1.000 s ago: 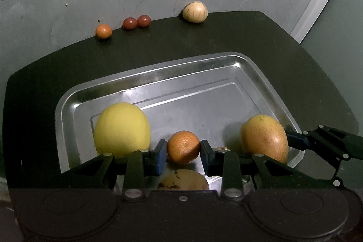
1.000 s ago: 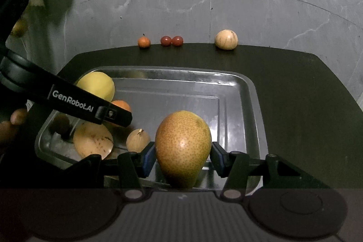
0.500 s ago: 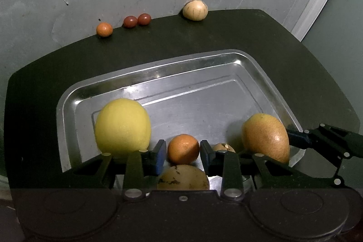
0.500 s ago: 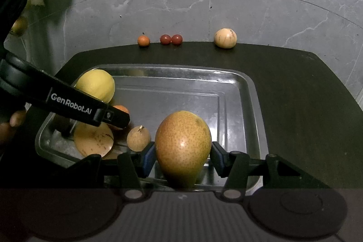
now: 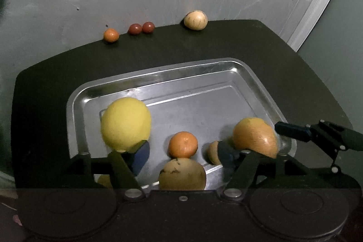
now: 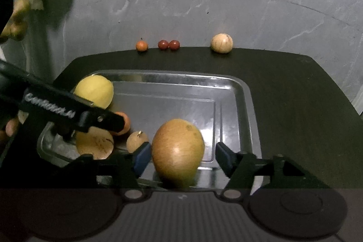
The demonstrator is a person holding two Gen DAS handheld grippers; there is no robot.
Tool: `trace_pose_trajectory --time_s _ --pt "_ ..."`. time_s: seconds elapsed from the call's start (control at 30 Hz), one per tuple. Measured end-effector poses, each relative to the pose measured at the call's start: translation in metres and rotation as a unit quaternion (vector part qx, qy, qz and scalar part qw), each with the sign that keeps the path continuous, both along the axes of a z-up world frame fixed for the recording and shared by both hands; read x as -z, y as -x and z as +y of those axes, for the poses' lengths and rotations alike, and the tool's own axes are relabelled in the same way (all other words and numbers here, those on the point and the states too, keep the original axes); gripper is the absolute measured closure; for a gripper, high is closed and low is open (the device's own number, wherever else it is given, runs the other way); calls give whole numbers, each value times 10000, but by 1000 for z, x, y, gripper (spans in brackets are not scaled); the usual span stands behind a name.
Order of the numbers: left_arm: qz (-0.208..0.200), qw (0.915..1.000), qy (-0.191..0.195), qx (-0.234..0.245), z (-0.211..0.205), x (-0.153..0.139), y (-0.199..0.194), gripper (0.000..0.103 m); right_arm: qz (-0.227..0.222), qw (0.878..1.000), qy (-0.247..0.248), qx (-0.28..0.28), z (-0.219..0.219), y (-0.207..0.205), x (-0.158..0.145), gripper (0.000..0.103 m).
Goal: Organize fruits
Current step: 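Carry the orange and pear over the tray and open both tools, then move both open tools away from the tray toward the remaining fruits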
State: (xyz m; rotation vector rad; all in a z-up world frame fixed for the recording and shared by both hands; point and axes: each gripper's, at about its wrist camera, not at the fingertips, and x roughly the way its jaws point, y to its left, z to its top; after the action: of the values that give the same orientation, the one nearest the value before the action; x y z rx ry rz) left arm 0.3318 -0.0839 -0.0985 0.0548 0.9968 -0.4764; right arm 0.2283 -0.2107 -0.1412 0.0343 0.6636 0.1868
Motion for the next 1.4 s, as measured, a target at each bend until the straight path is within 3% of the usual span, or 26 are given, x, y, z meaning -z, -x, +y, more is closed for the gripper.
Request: trace_pose_trajectory --time_s 0.07,0.2,0.47,0.9,1.4 --pt "-25 10000 57 3 4 -3 5 27 2 10000 -25 19 -2 3 -3 22" --pt "-39 9999 130 31 13 -9 15 22 3 10000 -63 26 -4 8 -10 16" --pt "-110 9998 -35 -135 42 -21 33 13 149 9999 -16 3 -8 19 -18 1" --pt "88 9972 -377 -647 83 -15 29 3 462 9978 462 77 -6 18 -21 0" --pt "-142 9878 -587 -1435 75 -18 2 1 406 9973 595 141 -19 4 -29 0"
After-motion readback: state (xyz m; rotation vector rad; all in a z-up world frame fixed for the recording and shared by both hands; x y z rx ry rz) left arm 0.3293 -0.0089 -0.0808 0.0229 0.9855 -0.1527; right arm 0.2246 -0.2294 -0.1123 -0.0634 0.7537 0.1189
